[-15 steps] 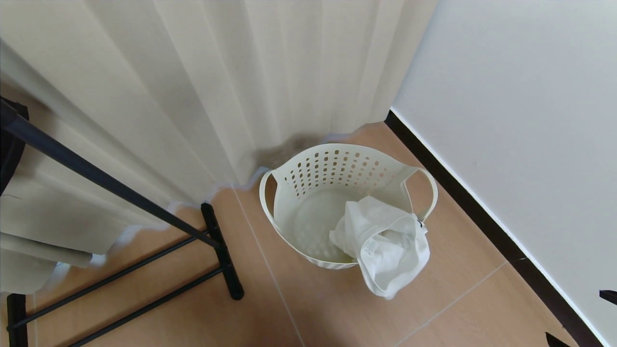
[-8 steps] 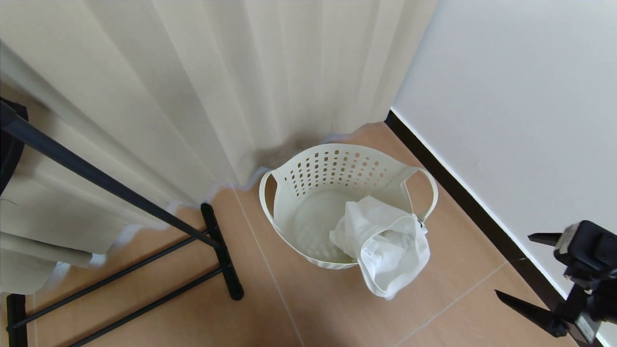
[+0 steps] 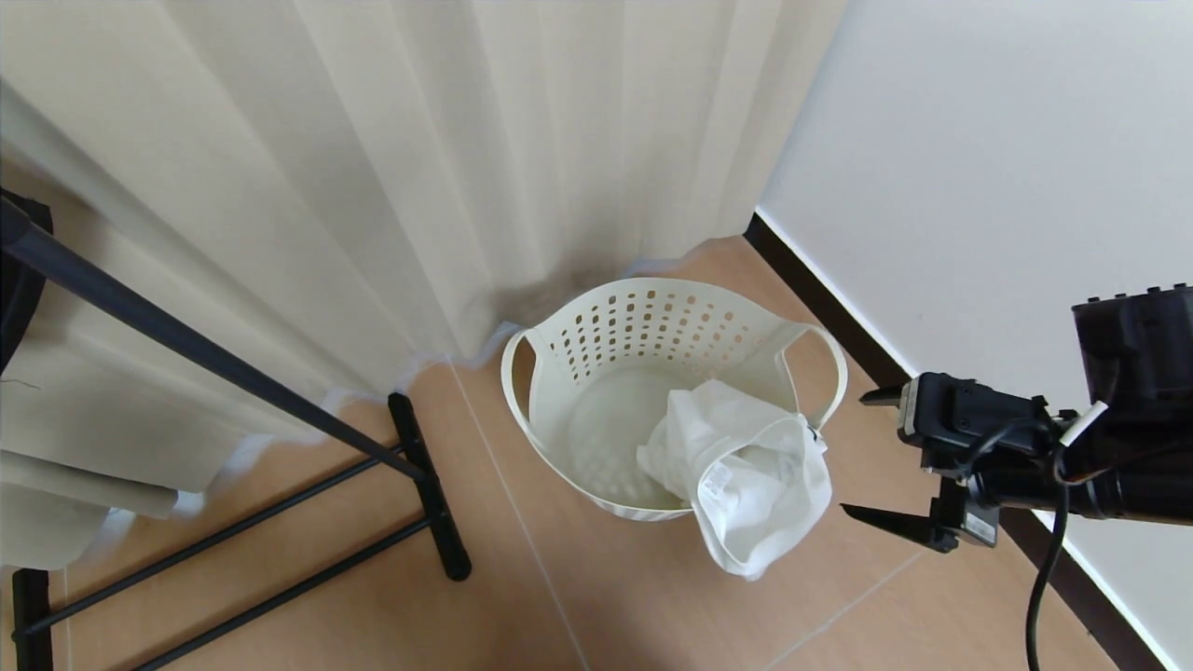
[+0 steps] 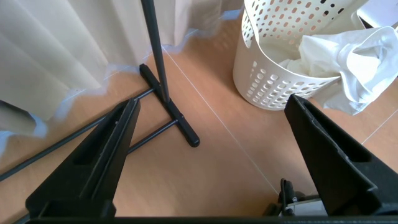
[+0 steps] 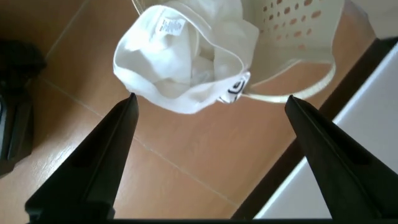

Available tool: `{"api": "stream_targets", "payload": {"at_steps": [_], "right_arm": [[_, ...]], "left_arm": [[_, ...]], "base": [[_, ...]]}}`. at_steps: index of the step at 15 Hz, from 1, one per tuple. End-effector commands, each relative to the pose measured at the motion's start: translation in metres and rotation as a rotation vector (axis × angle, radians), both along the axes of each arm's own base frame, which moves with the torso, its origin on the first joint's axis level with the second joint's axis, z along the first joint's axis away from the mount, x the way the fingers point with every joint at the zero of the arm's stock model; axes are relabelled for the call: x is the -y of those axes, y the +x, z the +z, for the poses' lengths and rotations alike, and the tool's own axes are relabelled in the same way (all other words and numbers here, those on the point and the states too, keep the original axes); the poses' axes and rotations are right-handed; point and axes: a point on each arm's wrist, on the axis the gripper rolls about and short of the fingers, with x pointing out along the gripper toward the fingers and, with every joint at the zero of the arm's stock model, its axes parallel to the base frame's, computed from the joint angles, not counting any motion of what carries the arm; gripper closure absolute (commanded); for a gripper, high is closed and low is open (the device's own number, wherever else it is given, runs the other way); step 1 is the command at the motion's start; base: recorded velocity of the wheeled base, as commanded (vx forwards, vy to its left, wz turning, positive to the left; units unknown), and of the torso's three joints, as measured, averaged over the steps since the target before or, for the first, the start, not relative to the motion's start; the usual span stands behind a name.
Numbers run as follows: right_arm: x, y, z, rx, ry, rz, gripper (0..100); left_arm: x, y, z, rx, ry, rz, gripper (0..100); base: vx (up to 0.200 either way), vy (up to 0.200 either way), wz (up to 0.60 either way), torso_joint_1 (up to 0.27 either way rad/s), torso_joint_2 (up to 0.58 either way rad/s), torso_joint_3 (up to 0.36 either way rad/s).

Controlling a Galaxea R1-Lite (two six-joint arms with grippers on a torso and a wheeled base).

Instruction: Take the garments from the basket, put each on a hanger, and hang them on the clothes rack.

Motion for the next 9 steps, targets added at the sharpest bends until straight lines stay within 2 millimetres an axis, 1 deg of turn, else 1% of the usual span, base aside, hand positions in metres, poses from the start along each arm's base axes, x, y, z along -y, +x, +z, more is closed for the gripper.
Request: {"api": "stream_targets", "payload": {"at_steps": [1, 2, 3, 5, 8, 9], "right_arm": [[0.006, 0.026, -0.015, -0.029, -0.045, 0.024, 0], [0.014, 0.039, -0.022, -0.006, -0.114, 0.086, 0], [0.015, 0.045, -0.029, -0.014, -0.14, 0.103, 0], [0.009, 0.061, -0.04, -0.043, -0.149, 0.11, 0], [0.001, 0.077, -0.044, -0.044, -0.159, 0.118, 0], [-0.005, 0.08, -0.047, -0.046, -0.174, 0.121, 0]], "left_arm": [[0.0, 0.0, 0.0, -0.001, 0.0, 0.0, 0], [0.0, 0.0, 0.0, -0.003, 0.0, 0.0, 0], [0.0, 0.0, 0.0, -0.001, 0.0, -0.001, 0], [0.0, 0.0, 0.0, -0.003, 0.0, -0.001, 0], [0.0, 0.0, 0.0, -0.003, 0.0, -0.001, 0], [0.0, 0.0, 0.0, -0.003, 0.0, -0.001, 0]], "base": [[0.0, 0.0, 0.0, 0.0, 0.0, 0.0], [0.0, 0.0, 0.0, 0.0, 0.0, 0.0], [0.0, 0.0, 0.0, 0.0, 0.0, 0.0], [0.0, 0.0, 0.0, 0.0, 0.0, 0.0], [0.0, 0.0, 0.0, 0.0, 0.0, 0.0], [0.0, 0.0, 0.0, 0.0, 0.0, 0.0]]}}
